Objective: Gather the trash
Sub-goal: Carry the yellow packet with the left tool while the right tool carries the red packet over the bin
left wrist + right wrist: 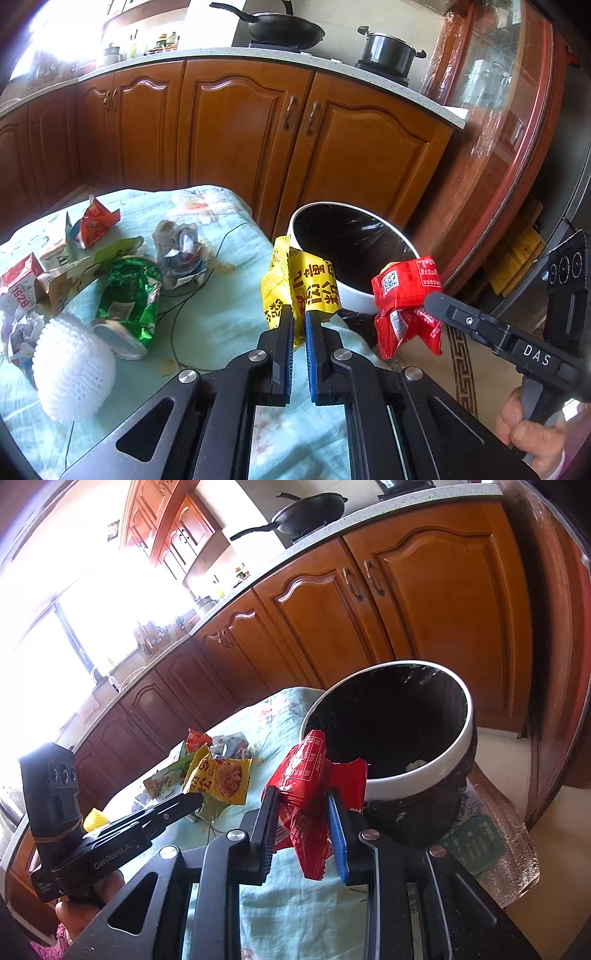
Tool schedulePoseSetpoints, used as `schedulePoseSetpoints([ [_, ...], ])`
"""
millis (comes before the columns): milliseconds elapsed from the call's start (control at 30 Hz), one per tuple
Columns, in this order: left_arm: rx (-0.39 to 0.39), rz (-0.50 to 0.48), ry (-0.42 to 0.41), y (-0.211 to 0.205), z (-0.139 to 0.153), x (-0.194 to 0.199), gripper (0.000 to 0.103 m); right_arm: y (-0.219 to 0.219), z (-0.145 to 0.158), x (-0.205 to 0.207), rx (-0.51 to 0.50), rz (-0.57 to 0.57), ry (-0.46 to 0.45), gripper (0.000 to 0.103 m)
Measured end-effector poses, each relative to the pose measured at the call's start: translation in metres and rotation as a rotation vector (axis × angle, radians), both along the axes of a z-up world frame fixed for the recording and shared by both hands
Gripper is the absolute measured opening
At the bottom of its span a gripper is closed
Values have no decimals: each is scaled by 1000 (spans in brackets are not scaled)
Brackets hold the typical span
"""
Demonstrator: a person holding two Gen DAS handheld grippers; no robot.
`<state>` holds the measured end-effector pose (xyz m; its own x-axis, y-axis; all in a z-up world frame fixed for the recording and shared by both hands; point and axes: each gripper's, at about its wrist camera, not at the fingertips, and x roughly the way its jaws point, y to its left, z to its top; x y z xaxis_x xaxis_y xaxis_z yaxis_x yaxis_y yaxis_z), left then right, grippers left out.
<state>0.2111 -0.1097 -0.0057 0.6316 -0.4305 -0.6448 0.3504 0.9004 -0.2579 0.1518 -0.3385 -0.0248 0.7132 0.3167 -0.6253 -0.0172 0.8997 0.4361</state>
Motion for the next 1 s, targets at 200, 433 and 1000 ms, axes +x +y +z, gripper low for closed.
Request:
schedulePoseSetpoints([
  [200,6,-28,-12,-17,6,14,5,-17,5,10,-19,-28,-14,26],
  [433,8,-66,-4,-38,5,40,5,-38,10,31,-48,-58,-20,26],
  [1000,70,-112,82,-96,-21,121,11,-65,-12,83,-97,-51,52,32],
])
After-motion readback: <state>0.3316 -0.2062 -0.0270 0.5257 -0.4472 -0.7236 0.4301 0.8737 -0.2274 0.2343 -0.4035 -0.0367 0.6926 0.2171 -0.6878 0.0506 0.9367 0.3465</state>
